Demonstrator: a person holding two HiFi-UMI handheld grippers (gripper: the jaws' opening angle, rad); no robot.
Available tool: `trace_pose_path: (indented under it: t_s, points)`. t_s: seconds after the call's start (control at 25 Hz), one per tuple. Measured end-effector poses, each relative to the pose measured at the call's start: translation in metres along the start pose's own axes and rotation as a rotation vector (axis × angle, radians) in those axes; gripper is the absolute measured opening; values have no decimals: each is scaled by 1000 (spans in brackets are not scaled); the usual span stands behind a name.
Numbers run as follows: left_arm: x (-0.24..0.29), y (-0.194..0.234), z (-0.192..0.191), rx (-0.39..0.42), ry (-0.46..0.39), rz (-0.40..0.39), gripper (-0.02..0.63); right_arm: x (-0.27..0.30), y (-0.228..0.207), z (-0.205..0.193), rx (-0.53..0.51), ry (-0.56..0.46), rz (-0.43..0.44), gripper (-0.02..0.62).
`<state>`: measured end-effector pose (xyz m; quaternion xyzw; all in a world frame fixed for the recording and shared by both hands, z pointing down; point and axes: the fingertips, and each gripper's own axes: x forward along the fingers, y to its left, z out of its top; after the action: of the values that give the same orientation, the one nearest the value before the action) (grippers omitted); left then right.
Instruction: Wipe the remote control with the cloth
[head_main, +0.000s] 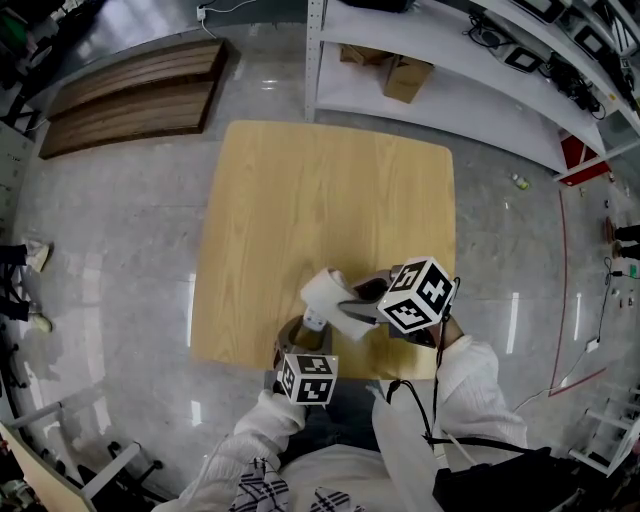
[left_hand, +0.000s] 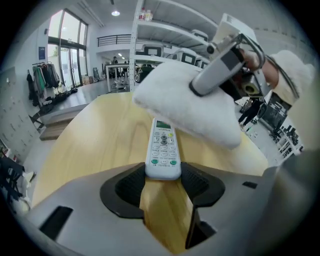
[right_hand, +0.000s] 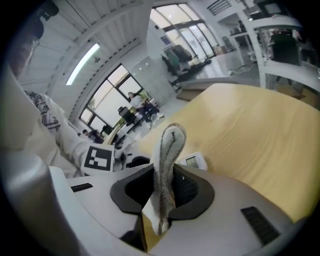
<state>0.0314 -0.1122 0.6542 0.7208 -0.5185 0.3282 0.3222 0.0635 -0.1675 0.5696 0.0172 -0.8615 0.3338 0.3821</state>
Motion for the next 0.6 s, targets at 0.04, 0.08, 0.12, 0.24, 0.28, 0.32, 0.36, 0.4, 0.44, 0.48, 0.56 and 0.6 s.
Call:
trace_pose_path:
  t_s: [0.04,0.08,0.12,0.24,0.28,0.32,0.36,0.4,0.44,0.48,0.56,0.6]
  points:
    - [0,0,1,-1,0,0,224,10,5,-7,-26,60,31,89]
    - [0,0,1,-1,-1,0,224,21,9,-14,-48,109,59,89]
    - [0,-1,2,-1,-2,-1,224,30,12,-19,-60,148,89,89]
    - [0,-4,3,0,-4,-4,224,52,16,-27,-59,212,119,89]
    - [0,-4,3,0,-6,-4,224,56,11,-28,-59,223,94,89]
    - [0,-4,3,0,-7,-4,224,59,4,-29,-56,228,57,89]
    - [0,-4,3,1,-8,-3,224,59,-4,-28,-47,227,13,89]
    - [0,-3,3,3,-8,-1,224,58,-11,-25,-33,222,-30,89]
    - [0,-3,3,5,-8,1,224,55,-16,-22,-14,214,-61,89]
    - [-1,-2,2,6,-8,2,224,53,-19,-21,8,204,-77,89]
    - [-1,-2,1,6,-7,2,224,50,-24,-20,50,179,-88,89]
    - [-1,-2,1,6,-7,2,224,48,-26,-19,69,167,-93,89]
